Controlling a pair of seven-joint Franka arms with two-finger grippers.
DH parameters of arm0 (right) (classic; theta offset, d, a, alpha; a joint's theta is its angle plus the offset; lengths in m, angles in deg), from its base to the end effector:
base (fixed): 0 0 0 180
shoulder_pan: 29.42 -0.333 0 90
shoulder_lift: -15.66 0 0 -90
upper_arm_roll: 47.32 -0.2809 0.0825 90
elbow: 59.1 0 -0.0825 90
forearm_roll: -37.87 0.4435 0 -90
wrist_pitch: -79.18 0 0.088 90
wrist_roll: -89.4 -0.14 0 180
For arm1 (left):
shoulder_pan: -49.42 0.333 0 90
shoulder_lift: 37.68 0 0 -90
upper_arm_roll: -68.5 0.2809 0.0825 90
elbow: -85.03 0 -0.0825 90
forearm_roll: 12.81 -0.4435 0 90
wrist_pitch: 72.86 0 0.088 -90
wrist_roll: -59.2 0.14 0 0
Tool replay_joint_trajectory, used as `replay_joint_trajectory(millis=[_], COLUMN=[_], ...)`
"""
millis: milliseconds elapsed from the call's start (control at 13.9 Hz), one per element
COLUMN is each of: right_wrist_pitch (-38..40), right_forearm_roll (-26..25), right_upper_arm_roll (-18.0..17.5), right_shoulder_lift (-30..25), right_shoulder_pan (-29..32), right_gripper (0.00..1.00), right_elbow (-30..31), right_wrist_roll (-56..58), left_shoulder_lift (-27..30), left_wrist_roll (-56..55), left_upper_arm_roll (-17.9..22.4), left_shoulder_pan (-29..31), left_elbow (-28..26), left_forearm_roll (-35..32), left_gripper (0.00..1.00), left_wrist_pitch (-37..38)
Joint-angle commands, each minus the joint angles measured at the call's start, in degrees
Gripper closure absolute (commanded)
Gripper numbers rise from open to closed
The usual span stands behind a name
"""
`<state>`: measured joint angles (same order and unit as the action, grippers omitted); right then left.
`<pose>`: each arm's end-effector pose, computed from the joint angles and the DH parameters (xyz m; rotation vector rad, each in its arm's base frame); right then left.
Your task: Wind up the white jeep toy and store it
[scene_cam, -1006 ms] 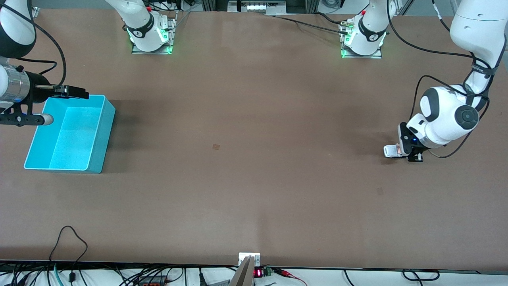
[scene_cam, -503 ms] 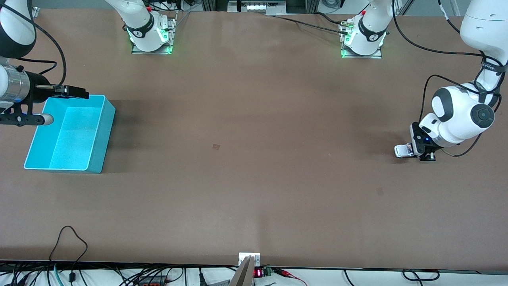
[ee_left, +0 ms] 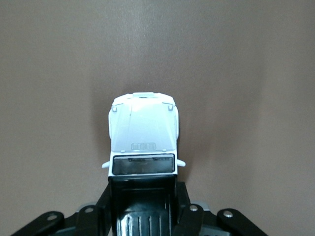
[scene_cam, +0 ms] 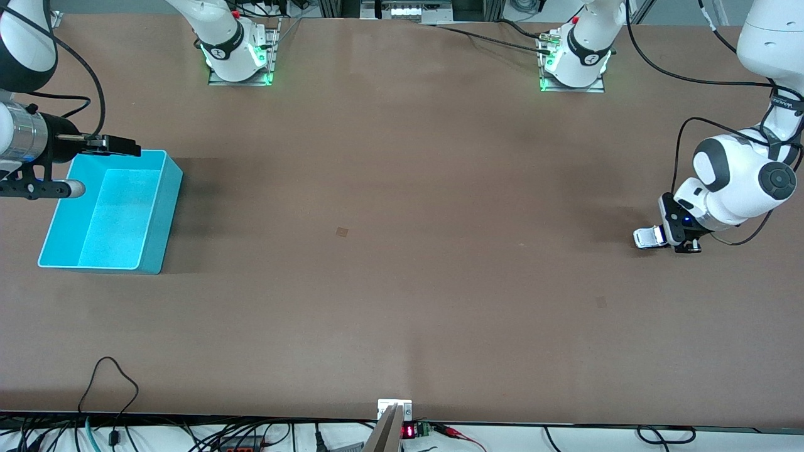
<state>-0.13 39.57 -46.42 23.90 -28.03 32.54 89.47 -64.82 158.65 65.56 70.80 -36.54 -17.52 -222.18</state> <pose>0.6059 -0.0193 0.4424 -3.0565 0.0593 0.5537 0.5626 0.1843 0.0705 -2.3067 2.1032 0.0158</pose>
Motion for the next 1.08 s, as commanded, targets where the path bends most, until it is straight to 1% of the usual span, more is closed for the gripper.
replay_joint_trajectory(millis=[0, 575, 647, 719, 790, 862, 934, 1006], right_wrist_pitch=[1.52, 2.14, 2.23, 2.49, 2.5, 2.5, 2.5, 2.5], right_forearm_roll=[0.85, 0.85, 0.85, 0.85, 0.85, 0.93, 0.93, 0.85], right_upper_arm_roll=[-0.11, -0.2, -0.11, -0.11, -0.2, -0.11, -0.11, -0.2], right_shoulder_lift=[0.11, 0.11, 0.11, 0.11, 0.11, 0.11, 0.11, 0.11], right_shoulder_pan=[0.36, 0.45, 0.45, 0.45, 0.45, 0.45, 0.45, 0.45], right_gripper=[0.0, 0.0, 0.0, 0.0, 0.0, 0.0, 0.0, 0.0], right_elbow=[-0.5, -0.5, -0.5, -0.5, -0.5, -0.5, -0.5, -0.5], right_wrist_roll=[-0.15, -0.33, -0.33, -0.51, -0.51, -0.51, -0.51, -0.51], left_shoulder_lift=[-3.53, -3.62, -3.53, -3.36, -3.01, -1.96, -0.04, 3.64], left_wrist_roll=[0.75, 5.31, 5.4, 5.75, 5.5, 5.23, 5.49, 5.49], left_upper_arm_roll=[-0.14, -0.14, -0.22, -0.22, -0.4, -1.79, -2.85, -4.51], left_shoulder_pan=[2.18, 4.46, 4.55, 4.55, 4.47, 4.55, 4.73, 4.47], left_elbow=[-0.07, 0.9, 0.9, 0.9, 0.9, 0.9, 0.9, 0.98], left_forearm_roll=[-1.62, -1.62, -1.62, -1.62, -1.54, -0.84, -0.75, -0.75], left_gripper=[0.95, 0.95, 0.93, 0.85, 0.63, 0.22, 0.0, 0.0], left_wrist_pitch=[-0.18, -0.18, -0.18, -0.18, -0.1, 0.08, 0.95, 5.66])
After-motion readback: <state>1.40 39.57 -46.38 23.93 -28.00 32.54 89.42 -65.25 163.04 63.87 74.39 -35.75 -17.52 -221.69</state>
